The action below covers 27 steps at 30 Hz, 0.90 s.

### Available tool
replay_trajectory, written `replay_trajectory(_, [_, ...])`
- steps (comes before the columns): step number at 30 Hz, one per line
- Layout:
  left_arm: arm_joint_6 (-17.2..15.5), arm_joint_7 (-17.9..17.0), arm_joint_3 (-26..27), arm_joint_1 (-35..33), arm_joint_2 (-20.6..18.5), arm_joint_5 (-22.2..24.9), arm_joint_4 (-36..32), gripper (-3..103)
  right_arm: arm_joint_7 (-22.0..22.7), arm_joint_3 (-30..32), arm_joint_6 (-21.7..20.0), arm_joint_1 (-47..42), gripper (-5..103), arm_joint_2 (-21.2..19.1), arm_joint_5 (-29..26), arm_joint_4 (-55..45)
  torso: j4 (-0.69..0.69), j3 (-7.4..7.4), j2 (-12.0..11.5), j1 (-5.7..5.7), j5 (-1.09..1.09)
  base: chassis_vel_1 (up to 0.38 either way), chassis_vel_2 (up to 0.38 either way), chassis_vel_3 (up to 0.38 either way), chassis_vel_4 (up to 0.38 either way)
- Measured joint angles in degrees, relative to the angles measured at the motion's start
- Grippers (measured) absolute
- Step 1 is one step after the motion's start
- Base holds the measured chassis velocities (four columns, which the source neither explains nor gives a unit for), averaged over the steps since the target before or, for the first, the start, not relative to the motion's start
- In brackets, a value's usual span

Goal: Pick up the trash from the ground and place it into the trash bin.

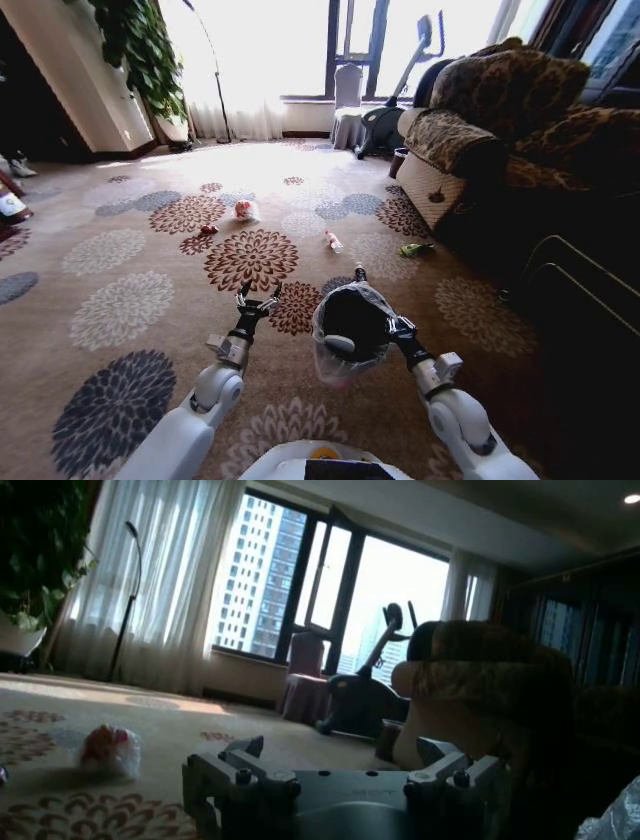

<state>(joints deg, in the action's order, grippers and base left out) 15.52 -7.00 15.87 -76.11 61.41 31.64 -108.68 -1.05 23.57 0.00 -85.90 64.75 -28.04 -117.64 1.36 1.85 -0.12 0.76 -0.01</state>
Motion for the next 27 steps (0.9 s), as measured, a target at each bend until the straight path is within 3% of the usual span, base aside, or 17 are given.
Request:
replay_trajectory(12, [-1.5,-0.6,-0.2,0.0,0.1,1.1,1.0,100,0.1,-0.6,2.2,0.1,0,0.3,0.5,-0.1,-0.01,0.01,0.0,0.00,0.06,-0.252,-0.257,0.250,0.246])
replay_trajectory(20, [-6.8,-6.7,-1.2,2.1,2.1,1.6,6.3,100,0.0,-0.6,1.9,-0.6,0,0.1,0.7,-0.9,0.06,0.00,0.0,0.00,0.00,0.024,0.031,-0.017,-0.013])
replay_trajectory(27, [-9.5,-8.1,-3.0,5.5,2.7,1.2,10.9,100,0.0,-0.6,1.8,-0.8,0,-0.1,0.9,-1.2,0.01,0.00,0.0,0.00,0.01,-0.021,0.021,0.004,-0.021])
